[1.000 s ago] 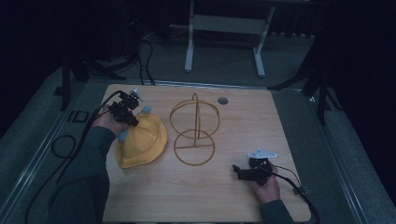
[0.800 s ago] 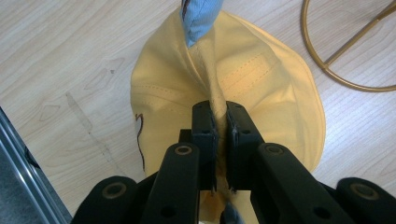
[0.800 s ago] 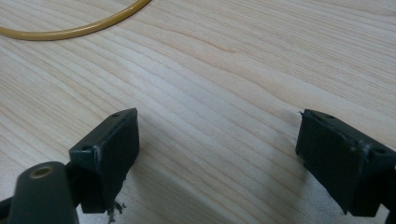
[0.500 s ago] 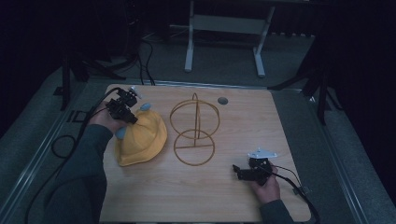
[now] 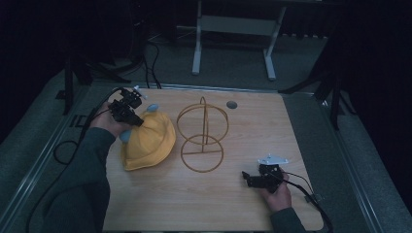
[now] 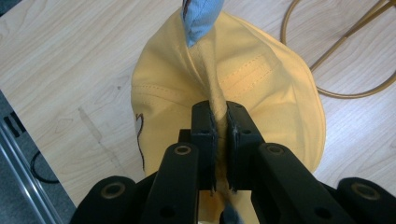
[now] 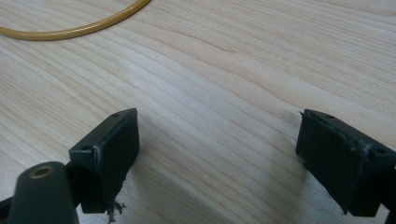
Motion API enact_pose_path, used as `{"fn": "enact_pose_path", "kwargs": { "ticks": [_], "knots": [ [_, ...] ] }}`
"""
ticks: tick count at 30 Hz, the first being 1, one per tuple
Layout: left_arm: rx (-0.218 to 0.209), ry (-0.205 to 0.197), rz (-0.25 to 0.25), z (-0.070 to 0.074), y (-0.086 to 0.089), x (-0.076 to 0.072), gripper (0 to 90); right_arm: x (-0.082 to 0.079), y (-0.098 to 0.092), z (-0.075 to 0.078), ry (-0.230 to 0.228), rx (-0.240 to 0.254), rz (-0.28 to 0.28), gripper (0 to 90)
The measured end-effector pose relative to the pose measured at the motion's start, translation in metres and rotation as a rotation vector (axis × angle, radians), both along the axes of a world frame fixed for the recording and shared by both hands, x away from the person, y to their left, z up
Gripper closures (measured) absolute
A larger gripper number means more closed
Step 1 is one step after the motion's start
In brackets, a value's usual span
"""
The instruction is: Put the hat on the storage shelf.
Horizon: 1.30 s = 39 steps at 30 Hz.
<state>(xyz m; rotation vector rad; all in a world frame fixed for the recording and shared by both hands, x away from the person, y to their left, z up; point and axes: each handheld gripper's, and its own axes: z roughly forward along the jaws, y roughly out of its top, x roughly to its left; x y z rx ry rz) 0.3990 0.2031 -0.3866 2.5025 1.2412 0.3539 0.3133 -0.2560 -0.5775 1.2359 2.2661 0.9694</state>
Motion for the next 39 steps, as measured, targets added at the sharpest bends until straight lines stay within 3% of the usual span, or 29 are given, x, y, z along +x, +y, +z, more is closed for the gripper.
{"fn": "enact_pose_path", "kwargs": {
  "ticks": [26, 39],
  "knots": [
    [-0.034, -0.035, -0.028, 0.024, -0.001, -0.005, 82.7, 0.0, 0.0, 0.0, 0.001, 0.001, -0.001, 13.2],
    [-0.038, -0.04, -0.066, 0.034, -0.007, -0.004, 82.9, 0.0, 0.0, 0.0, 0.002, 0.002, -0.001, 13.3]
  ]
}}
